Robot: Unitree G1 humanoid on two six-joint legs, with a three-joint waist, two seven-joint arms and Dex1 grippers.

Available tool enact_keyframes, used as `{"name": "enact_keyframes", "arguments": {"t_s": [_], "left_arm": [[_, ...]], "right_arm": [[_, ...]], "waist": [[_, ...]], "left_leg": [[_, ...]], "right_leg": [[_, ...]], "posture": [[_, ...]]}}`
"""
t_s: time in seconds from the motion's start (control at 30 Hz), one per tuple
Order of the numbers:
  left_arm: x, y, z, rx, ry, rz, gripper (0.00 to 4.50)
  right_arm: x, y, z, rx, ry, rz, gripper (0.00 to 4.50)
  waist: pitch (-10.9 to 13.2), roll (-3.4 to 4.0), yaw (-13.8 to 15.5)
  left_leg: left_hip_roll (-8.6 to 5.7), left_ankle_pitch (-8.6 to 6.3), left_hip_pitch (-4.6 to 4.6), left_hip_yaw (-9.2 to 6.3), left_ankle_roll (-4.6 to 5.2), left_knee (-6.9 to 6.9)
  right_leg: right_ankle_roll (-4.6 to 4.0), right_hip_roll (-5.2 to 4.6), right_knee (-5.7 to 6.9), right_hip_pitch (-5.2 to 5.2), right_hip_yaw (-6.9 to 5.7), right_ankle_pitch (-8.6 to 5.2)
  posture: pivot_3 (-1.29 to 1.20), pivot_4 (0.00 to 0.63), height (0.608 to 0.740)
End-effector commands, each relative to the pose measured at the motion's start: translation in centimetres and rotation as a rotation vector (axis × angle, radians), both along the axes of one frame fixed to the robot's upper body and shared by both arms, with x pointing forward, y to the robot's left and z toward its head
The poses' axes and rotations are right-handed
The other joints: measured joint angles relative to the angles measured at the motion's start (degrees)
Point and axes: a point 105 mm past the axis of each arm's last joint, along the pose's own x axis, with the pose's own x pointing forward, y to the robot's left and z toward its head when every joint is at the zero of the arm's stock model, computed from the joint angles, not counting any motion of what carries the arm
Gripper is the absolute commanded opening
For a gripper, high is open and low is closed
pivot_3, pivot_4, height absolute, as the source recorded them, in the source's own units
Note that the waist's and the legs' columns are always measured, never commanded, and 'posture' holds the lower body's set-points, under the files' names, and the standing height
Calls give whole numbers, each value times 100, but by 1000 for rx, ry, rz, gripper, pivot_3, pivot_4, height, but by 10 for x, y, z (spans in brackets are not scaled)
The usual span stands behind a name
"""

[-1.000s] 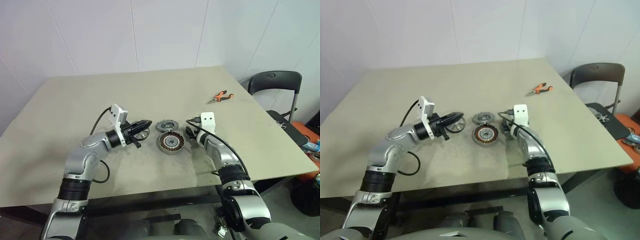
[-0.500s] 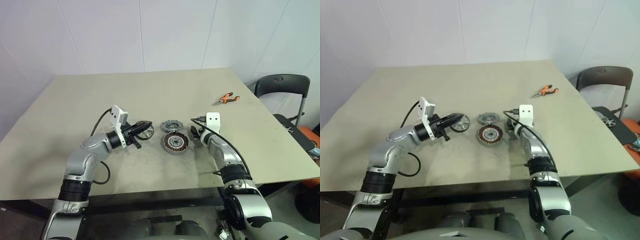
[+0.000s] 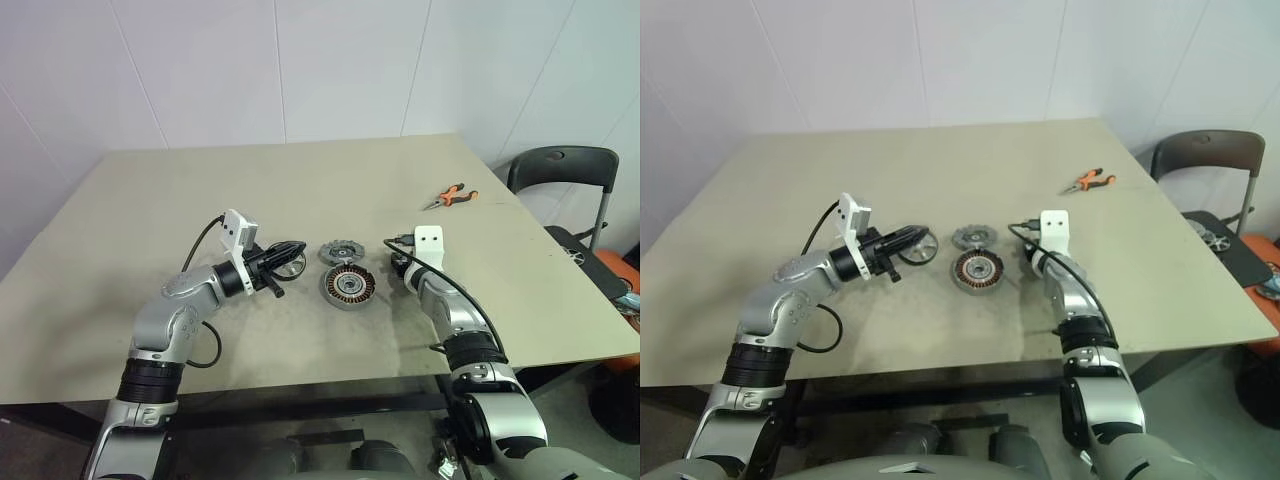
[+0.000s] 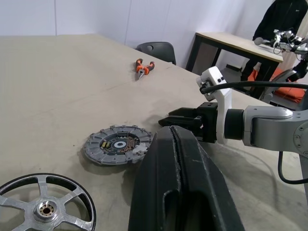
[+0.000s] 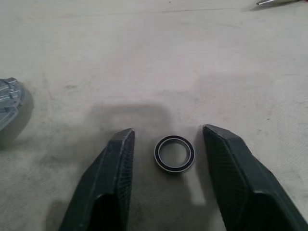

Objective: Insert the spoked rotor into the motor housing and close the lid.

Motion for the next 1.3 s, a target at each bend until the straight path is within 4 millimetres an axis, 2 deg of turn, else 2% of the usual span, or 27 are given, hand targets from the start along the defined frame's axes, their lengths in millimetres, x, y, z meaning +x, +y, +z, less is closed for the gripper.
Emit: {"name": "enact_keyframes", "arguments": {"t_s": [0.03, 0.07, 0.17, 0.3, 0.47, 0.6, 0.7, 0.83, 0.93, 1.07, 1.2, 1.3], "left_arm": [[1, -3, 13, -7, -49, -13, 0], [1, -3, 13, -7, -49, -13, 0], [1, -3, 13, -7, -50, -13, 0], [1, -3, 13, -9, -50, -13, 0], [1, -3, 13, -9, -48, -11, 0], [1, -2, 12, -6, -46, -10, 0], [1, -2, 13, -6, -46, -9, 0], [2, 0, 14, -6, -49, -7, 0], [6, 2, 17, -7, -54, -2, 0], [10, 1, 20, -9, -57, -1, 0], [9, -1, 20, -10, -57, -6, 0], [8, 0, 19, -11, -53, -10, 0]], "right_arm": [[-5, 0, -8, -1, 32, 7, 1939], [-6, 1, -7, 5, 31, 16, 1737], [-6, 3, -7, 1, 35, 25, 705], [-7, 1, -9, 31, 57, 0, 658], [-12, -15, -23, 69, 149, -75, 658], [-13, -7, -18, 129, 126, -29, 658], [-12, 1, -10, 76, 102, 35, 658], [-11, 18, 12, 70, 28, 139, 658], [-12, 34, 48, 163, -72, 238, 658], [-20, 42, 90, 249, -172, 368, 658], [-35, 49, 112, 306, -200, 497, 658], [-52, 61, 118, 304, -179, 638, 658]], "waist": [[0, 0, 5], [0, 1, 9], [1, 1, 13], [1, 1, 10], [0, 1, 14], [0, 0, 31], [0, 0, 16], [0, 0, -1], [2, 3, -23], [6, 10, -32], [6, 9, -12], [6, 9, -3]], "left_leg": [[0, -1, 0, 0, -1, 0], [0, -1, 0, 0, -1, 0], [0, -1, -1, 0, -2, -1], [0, -2, -1, 0, -1, -5], [0, -3, 2, -1, -2, -3], [0, -4, 5, -2, -1, 1], [0, -9, 3, -3, 7, -5], [1, -6, 2, -3, 20, -44], [4, -4, -9, -2, 21, -64], [11, 13, -61, -1, -3, -63], [10, 13, -78, 0, -3, -57], [10, 10, -80, 0, 2, -55]], "right_leg": [[0, 0, 0, 0, 0, 0], [0, 0, -1, 1, 0, -1], [1, 0, -2, 0, 0, -1], [1, 0, -8, 1, 0, -1], [0, 0, -10, 4, -1, -2], [1, -1, -19, 9, -2, -2], [1, -1, -35, 7, -3, -2], [13, -1, -75, 2, -1, 6], [26, -1, -81, -7, 0, 13], [27, 1, -75, -61, -2, 14], [32, 1, -81, -69, -2, 17], [33, 0, -82, -69, -3, 18]], "posture": [[0, 0, 740], [0, 0, 740], [0, 0, 740], [0, 0, 740], [0, 0, 740], [0, 0, 740], [0, 0, 740], [0, 0, 740], [0, 0, 740], [0, 0, 740], [0, 0, 740], [0, 0, 740]]}}
